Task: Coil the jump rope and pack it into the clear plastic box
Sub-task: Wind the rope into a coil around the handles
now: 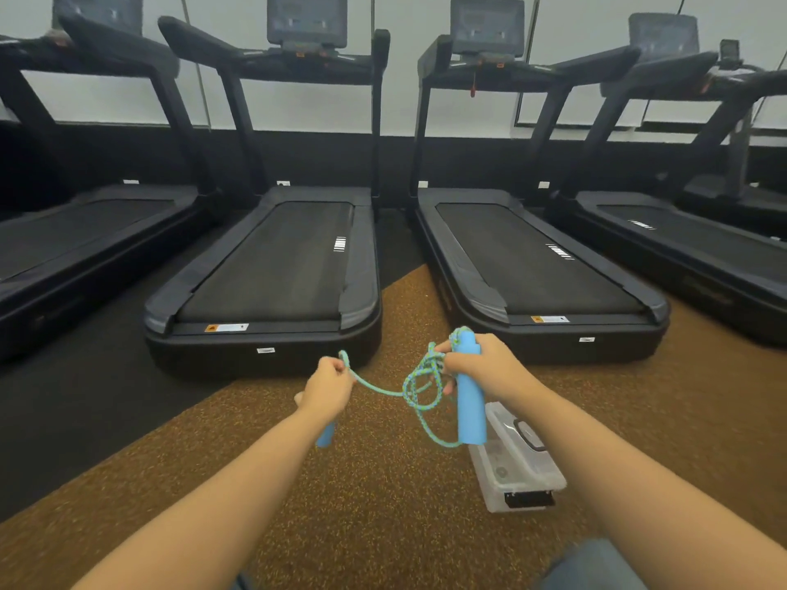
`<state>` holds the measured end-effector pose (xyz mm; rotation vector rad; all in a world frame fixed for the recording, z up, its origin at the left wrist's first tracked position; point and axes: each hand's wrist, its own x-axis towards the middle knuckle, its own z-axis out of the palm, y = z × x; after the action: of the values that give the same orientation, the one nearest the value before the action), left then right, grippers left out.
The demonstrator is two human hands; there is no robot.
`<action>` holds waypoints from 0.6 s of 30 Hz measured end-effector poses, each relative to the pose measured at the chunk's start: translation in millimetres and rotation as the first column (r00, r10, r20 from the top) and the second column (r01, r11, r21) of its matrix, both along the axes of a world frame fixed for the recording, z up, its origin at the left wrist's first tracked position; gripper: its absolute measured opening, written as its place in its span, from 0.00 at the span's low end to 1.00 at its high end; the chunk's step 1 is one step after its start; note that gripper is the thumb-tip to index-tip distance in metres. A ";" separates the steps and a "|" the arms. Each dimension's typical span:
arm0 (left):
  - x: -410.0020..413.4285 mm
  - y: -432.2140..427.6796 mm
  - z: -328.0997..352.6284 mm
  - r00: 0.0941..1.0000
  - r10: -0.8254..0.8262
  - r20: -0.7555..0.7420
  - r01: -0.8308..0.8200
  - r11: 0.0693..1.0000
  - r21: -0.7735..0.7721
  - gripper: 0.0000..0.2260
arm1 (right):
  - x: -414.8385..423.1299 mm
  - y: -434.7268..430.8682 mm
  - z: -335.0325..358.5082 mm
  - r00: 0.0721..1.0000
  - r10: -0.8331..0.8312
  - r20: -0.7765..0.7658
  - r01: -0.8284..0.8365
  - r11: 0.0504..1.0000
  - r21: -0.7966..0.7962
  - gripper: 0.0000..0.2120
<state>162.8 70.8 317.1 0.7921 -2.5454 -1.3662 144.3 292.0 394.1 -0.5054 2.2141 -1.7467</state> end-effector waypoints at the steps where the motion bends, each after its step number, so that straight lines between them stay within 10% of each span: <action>1: 2.8 6.0 0.0 0.999 -0.023 0.023 0.022 1.000 0.012 0.05 | -1.7 -0.4 3.0 1.000 0.025 -0.007 -0.024 0.999 0.025 0.10; 9: -0.8 34.8 13.4 0.958 -0.239 -0.161 0.280 0.906 0.317 0.31 | -10.9 -9.8 7.8 0.988 0.147 -0.054 -0.136 0.975 0.174 0.06; 18: 0.8 47.4 41.5 0.818 -0.428 -0.385 0.562 0.739 0.371 0.08 | -17.3 -18.9 13.0 0.987 0.139 -0.080 -0.120 0.971 0.205 0.05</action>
<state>163.6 118.3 358.6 -0.0930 -2.3021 -2.1385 126.9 273.1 407.1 -0.6797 2.3304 -1.4446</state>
